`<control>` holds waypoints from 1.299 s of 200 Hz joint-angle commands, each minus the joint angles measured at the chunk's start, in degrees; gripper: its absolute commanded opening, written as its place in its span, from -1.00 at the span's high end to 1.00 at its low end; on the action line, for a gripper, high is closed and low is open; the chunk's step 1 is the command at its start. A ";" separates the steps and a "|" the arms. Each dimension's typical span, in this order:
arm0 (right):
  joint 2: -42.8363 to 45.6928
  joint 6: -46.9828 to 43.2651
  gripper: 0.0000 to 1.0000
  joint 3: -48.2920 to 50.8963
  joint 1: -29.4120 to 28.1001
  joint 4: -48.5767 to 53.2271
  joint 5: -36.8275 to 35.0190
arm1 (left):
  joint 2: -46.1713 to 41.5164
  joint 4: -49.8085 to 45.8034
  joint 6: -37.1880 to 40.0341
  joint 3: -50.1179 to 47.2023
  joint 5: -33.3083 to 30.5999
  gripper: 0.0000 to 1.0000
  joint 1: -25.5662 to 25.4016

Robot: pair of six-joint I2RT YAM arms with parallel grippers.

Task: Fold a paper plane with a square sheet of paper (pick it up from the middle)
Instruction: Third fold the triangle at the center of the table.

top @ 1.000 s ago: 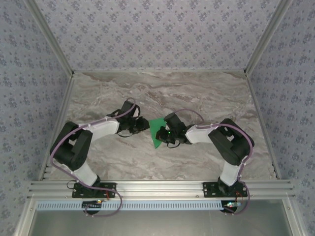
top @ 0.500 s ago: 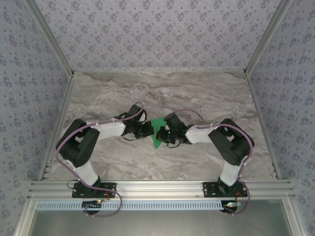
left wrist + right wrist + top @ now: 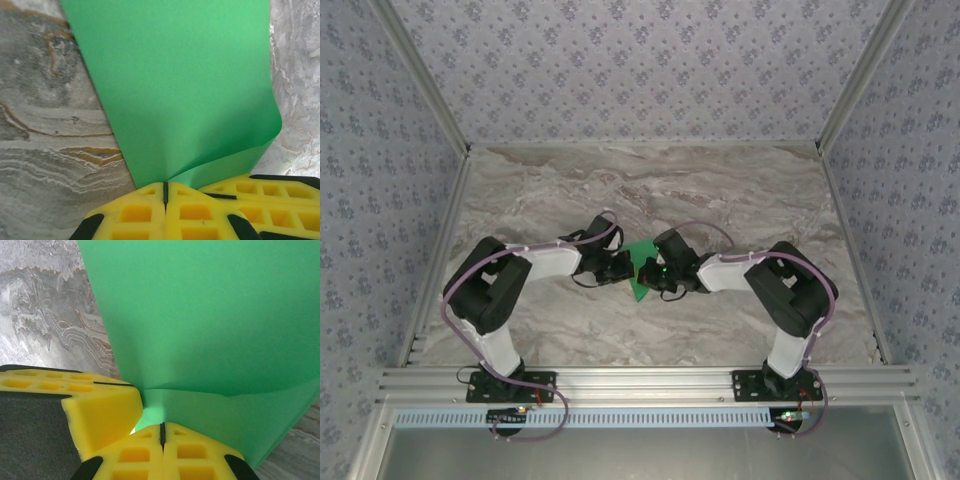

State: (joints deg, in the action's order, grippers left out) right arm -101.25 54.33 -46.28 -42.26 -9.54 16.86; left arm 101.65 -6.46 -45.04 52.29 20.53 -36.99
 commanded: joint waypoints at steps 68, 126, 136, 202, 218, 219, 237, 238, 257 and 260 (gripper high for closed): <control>5.35 -3.84 0.99 1.89 -2.88 5.07 6.48 | 1.45 -3.34 1.44 -0.26 -2.48 1.00 -1.22; 4.84 -2.75 0.99 4.38 -3.62 4.20 7.13 | 1.27 -3.04 1.34 -0.43 -2.52 1.00 -1.32; 4.68 -2.73 0.99 4.58 -3.54 4.14 7.22 | 1.27 -2.91 1.31 -0.43 -2.64 1.00 -1.28; 5.49 -3.53 0.98 5.42 -3.69 5.95 6.12 | 1.13 -2.68 1.22 -0.35 -2.32 1.00 -1.33; 6.65 -4.40 0.97 4.34 -3.71 7.31 5.45 | 0.68 -2.36 1.27 -0.10 -1.60 0.99 -1.28; 6.80 -4.44 0.97 4.26 -3.71 7.42 5.41 | 0.62 -2.30 1.27 -0.05 -1.53 1.00 -1.26; 8.24 -5.73 0.96 2.88 -3.53 10.02 2.98 | -0.57 -1.36 1.44 0.56 -0.19 0.96 -1.28; 8.34 -5.81 0.96 2.78 -3.53 10.13 2.77 | -0.62 -1.27 1.40 0.59 -0.12 0.96 -1.26; 10.24 -6.28 0.93 2.49 -2.81 11.74 -0.65 | -2.14 0.57 1.34 1.21 1.74 0.89 -1.29; 10.44 -6.26 0.92 2.70 -2.61 11.80 -1.12 | -2.34 0.84 1.28 1.30 2.05 0.88 -1.32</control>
State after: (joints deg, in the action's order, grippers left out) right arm -93.89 49.87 -42.02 -45.52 -2.15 20.82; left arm 101.69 -6.17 -44.58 52.47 20.34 -37.65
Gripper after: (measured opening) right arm 0.065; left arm 0.053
